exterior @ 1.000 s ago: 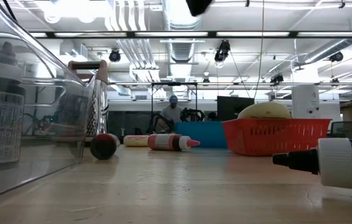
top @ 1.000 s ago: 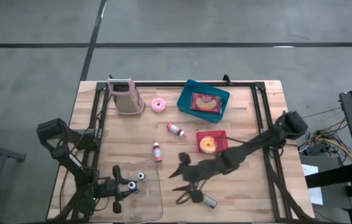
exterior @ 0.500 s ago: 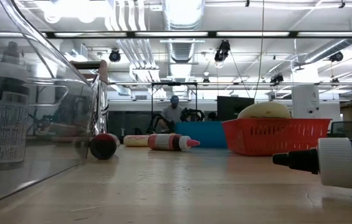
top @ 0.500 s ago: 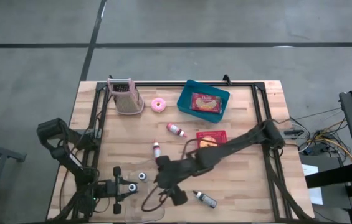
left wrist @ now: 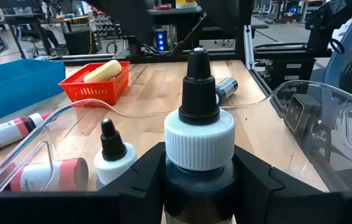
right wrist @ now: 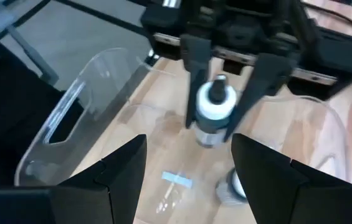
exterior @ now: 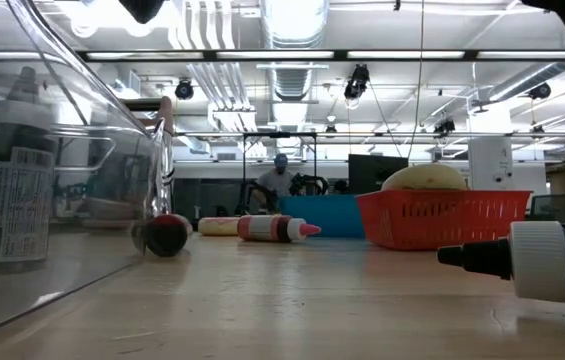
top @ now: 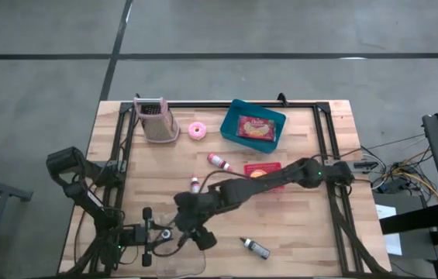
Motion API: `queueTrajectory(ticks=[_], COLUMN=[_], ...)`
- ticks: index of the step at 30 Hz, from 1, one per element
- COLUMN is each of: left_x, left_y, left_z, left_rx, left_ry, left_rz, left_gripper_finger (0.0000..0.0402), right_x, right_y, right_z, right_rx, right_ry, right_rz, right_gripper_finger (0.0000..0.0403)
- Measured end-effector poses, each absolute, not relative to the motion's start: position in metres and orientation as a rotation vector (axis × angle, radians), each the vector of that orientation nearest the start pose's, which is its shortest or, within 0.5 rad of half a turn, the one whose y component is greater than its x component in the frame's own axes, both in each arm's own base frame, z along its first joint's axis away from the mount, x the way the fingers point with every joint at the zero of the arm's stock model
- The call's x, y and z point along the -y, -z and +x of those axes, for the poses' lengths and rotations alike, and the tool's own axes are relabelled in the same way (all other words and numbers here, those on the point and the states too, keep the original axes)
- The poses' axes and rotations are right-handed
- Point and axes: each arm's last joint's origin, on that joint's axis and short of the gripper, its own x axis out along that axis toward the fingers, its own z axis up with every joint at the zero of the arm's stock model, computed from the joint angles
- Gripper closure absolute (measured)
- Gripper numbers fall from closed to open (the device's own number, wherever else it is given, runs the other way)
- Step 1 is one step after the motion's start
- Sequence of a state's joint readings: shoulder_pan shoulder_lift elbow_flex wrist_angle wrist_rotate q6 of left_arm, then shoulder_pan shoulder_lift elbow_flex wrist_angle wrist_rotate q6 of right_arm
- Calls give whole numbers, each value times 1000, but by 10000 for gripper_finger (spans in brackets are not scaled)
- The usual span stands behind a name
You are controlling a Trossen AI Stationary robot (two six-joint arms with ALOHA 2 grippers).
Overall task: Pick & Place Food Item
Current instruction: Put the top black food coloring bottle into the transparent bin
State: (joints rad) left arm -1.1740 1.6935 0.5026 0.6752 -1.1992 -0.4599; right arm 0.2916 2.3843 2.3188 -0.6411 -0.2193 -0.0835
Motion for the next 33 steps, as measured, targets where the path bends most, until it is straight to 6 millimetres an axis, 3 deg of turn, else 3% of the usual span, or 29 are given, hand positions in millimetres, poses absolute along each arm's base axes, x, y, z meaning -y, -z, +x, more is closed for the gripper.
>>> queueTrajectory(ticks=[5,15,27,33], left_x=[235,236,232,230], left_y=[-121,-132,-137,-141], left_z=[130,145,164,174], left_rx=[-188,-190,-200,-202], left_ry=[-67,-69,-85,-93], left_rz=[23,38,63,81], left_gripper_finger=[269,269,269,269], right_x=[-148,-156,-163,-163], right_y=[-270,-280,-275,-262], right_z=[511,509,509,509], right_rx=[-692,-648,-648,-692], right_ry=[-491,-513,-521,-520], right_rz=[-103,-124,-115,-111], right_gripper_finger=[175,175,175,175])
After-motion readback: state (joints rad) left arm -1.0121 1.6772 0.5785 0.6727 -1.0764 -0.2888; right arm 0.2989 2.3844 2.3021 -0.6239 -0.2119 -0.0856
